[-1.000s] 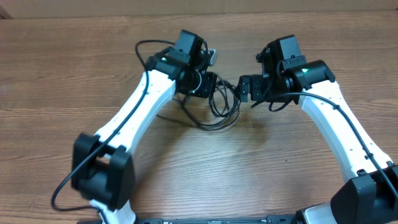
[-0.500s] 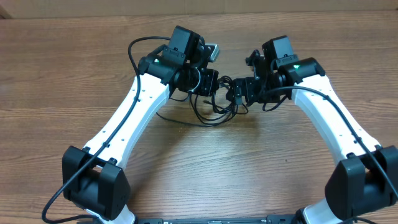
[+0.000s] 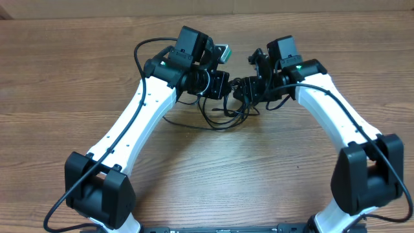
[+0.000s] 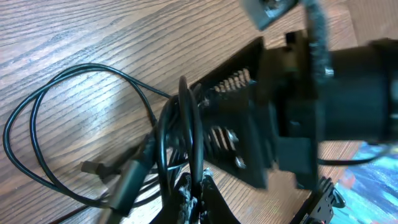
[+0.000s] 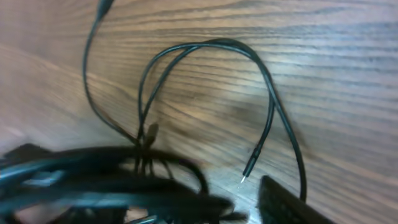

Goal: Untangle cables

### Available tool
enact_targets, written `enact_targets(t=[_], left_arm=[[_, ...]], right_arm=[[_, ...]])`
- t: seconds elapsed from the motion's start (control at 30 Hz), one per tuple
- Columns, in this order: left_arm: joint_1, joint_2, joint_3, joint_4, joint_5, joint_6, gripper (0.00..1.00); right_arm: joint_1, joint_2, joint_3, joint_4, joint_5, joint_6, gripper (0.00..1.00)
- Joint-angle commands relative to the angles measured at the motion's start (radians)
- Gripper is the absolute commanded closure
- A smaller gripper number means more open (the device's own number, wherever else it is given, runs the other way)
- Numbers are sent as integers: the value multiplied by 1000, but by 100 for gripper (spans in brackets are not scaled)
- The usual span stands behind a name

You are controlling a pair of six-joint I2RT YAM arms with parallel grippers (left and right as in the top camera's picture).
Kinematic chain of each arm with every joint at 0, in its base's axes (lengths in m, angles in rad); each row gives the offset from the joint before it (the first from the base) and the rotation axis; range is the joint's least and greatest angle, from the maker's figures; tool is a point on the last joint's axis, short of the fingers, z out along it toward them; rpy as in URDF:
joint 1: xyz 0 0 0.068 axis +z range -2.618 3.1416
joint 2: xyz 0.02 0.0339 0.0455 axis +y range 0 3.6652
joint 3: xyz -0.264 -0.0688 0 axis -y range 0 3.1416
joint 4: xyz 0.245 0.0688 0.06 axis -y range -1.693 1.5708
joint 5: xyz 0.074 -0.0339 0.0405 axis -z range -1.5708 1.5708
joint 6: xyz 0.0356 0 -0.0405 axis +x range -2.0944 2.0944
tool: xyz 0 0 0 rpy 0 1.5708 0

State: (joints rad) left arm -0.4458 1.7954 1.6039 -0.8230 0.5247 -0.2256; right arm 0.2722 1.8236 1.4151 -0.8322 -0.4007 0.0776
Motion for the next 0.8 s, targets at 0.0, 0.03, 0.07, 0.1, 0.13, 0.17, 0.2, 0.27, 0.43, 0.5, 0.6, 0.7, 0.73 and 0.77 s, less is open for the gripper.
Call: enact_targets(t=[0.0, 0.03, 0.07, 0.1, 0.13, 0.17, 0.2, 0.27, 0.43, 0.5, 0.6, 0.7, 0.73, 0.77], left_arm=[[-6, -37, 22, 4, 31, 27, 96], [-6, -37, 22, 3, 19, 27, 96], [-6, -37, 22, 0, -6, 27, 96], [-6, -37, 22, -4, -39, 27, 96], [-6, -37, 22, -10, -70, 27, 96], [-6, -37, 22, -17, -114, 27, 96], [-6, -37, 22, -22, -156, 27, 96], [-5, -37, 22, -26, -266, 25, 96], [1, -37, 22, -14, -451, 0, 96], [2, -37, 22, -14, -500, -2, 96], [4, -37, 22, -29, -599, -49, 96], [9, -37, 22, -61, -647, -99, 96], [12, -37, 22, -75, -648, -113, 96], [14, -37, 22, -88, -648, -118, 96]], right_arm=[[3, 7, -2, 13, 45, 3, 55], [3, 7, -2, 13, 57, 3, 64], [3, 6, -2, 11, 67, 3, 78], [1, 6, -2, 6, 70, 3, 85], [-1, 6, -1, -3, 71, 3, 95], [-5, 6, 0, -16, 70, 3, 96], [-10, 5, 1, -31, 70, 3, 96], [-19, 1, 6, -70, 70, 2, 96], [-41, -19, 44, -174, 72, -28, 96], [-53, -34, 60, -190, 75, -26, 96], [-77, -63, 69, -190, 151, 47, 96], [-107, -84, 69, -197, 319, 202, 96], [-116, -87, 69, -208, 368, 260, 96], [-125, -88, 69, -220, 388, 309, 96]])
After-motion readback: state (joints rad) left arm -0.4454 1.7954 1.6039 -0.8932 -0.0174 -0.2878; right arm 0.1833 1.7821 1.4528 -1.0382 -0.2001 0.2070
